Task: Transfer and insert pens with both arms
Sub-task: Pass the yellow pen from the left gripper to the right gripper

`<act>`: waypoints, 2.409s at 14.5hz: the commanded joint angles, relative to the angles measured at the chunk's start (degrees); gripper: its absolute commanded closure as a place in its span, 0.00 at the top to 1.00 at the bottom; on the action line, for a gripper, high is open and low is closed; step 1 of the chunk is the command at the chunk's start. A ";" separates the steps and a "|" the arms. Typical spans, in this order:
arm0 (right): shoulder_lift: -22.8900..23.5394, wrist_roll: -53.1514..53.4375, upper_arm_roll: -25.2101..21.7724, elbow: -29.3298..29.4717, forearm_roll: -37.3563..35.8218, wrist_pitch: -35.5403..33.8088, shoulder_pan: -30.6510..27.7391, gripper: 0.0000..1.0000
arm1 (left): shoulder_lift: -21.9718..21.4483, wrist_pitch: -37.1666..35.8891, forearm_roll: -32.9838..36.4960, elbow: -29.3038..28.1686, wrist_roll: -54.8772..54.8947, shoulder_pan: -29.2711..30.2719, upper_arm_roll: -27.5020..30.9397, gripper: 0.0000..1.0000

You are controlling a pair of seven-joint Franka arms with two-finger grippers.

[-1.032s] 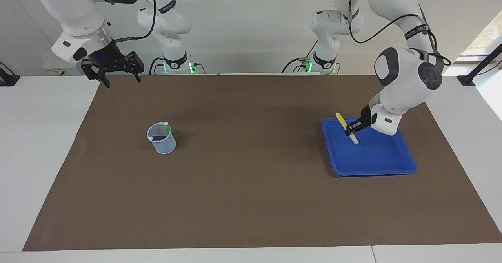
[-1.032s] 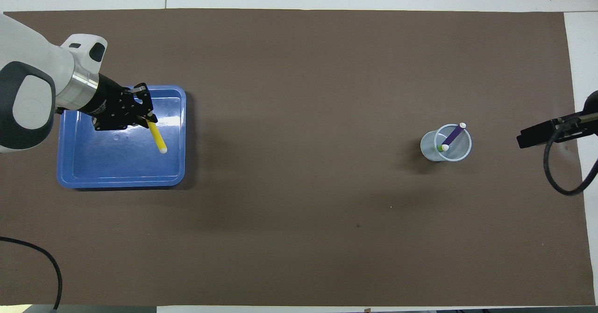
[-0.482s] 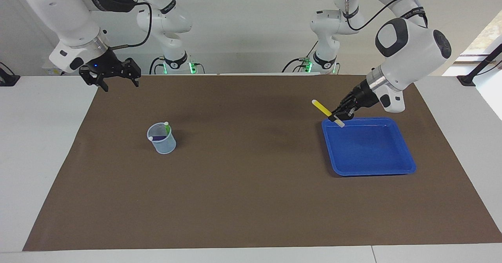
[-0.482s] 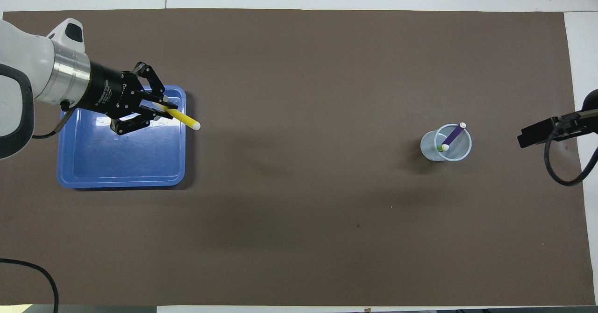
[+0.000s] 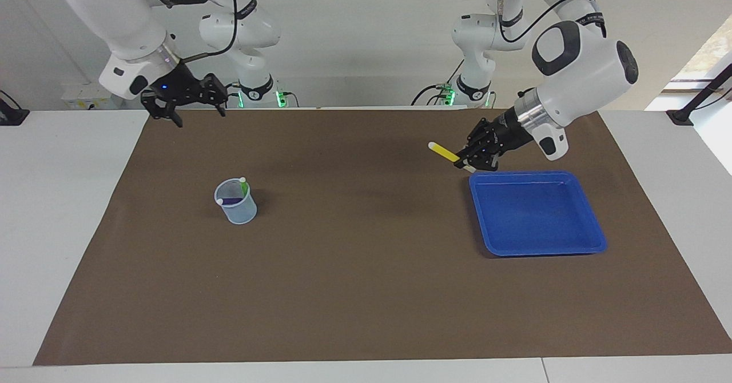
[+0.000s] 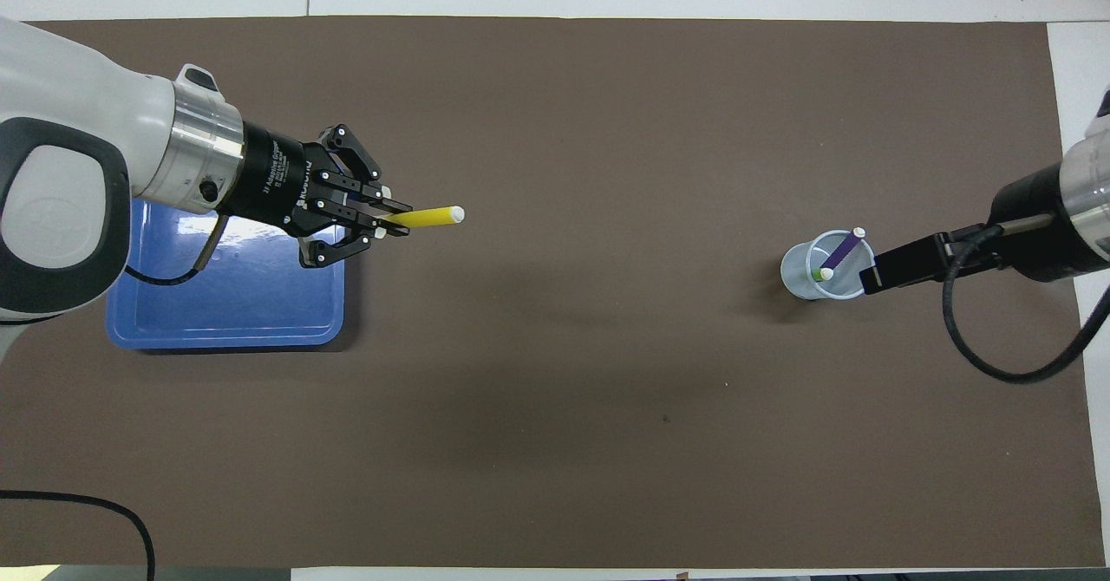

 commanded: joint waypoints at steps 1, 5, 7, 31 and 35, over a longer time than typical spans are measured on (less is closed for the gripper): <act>-2.25 9.67 0.08 -3.56 10.08 2.39 1.87 1.00 | -3.95 1.96 -6.22 -5.80 -4.07 -3.03 0.57 0.00; -2.86 24.09 0.51 -6.54 16.97 16.76 10.10 1.00 | -8.52 11.79 -15.53 -15.82 -4.61 -8.03 0.49 0.00; -4.27 29.37 0.52 -10.75 16.98 26.08 16.96 1.00 | -9.67 15.58 -18.27 -18.11 -4.70 -11.46 0.49 0.00; -4.54 32.65 0.52 -16.40 16.80 39.22 22.79 0.25 | -10.91 19.03 -22.85 -20.76 -5.23 -13.59 0.49 0.00; -4.45 32.65 0.52 -16.14 16.80 38.87 22.70 0.00 | -10.82 19.47 -22.85 -20.76 -5.23 -13.59 0.49 0.00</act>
